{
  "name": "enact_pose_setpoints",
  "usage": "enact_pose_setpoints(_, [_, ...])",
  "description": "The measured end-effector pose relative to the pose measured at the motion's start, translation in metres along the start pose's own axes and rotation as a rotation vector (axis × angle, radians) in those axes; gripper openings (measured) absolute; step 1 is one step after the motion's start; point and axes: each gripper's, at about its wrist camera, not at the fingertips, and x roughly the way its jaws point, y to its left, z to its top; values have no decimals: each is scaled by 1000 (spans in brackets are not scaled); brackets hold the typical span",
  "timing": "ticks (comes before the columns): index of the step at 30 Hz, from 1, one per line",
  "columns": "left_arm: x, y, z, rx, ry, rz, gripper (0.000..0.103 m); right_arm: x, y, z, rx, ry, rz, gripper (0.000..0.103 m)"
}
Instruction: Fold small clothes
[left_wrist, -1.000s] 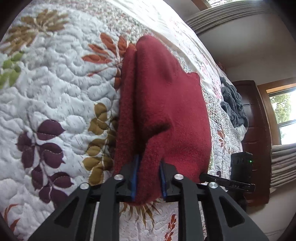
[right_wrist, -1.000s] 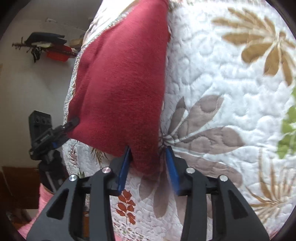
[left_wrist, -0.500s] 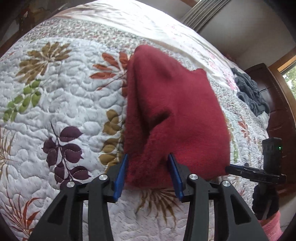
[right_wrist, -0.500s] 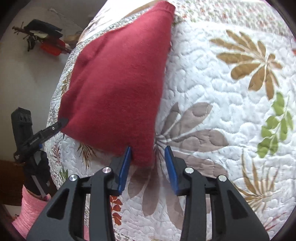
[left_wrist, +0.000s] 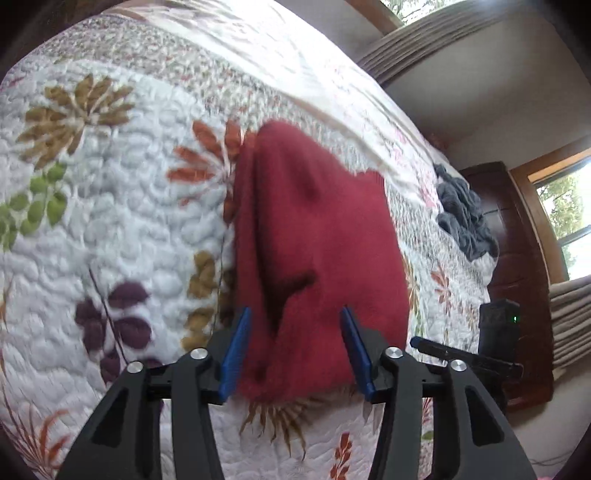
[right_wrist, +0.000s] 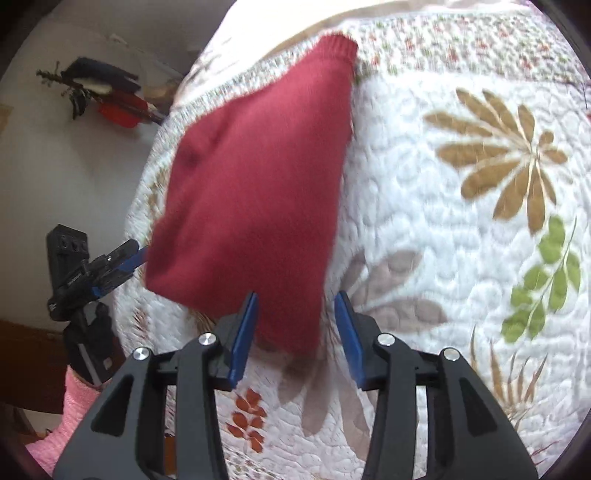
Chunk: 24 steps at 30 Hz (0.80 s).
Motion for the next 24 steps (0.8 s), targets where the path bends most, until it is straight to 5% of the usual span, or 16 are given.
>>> enact_pose_setpoints(6, [30,9,51,-35,36,8,57,-3,1,32,-6,-21,3,50])
enact_pose_setpoints(13, [72,35,71,-93,102,-40,57,12,-7,55,29,-1,43,55])
enact_pose_setpoints(24, [126,13,78,12,215,-245,57,44,-15,73,84,15,120,64])
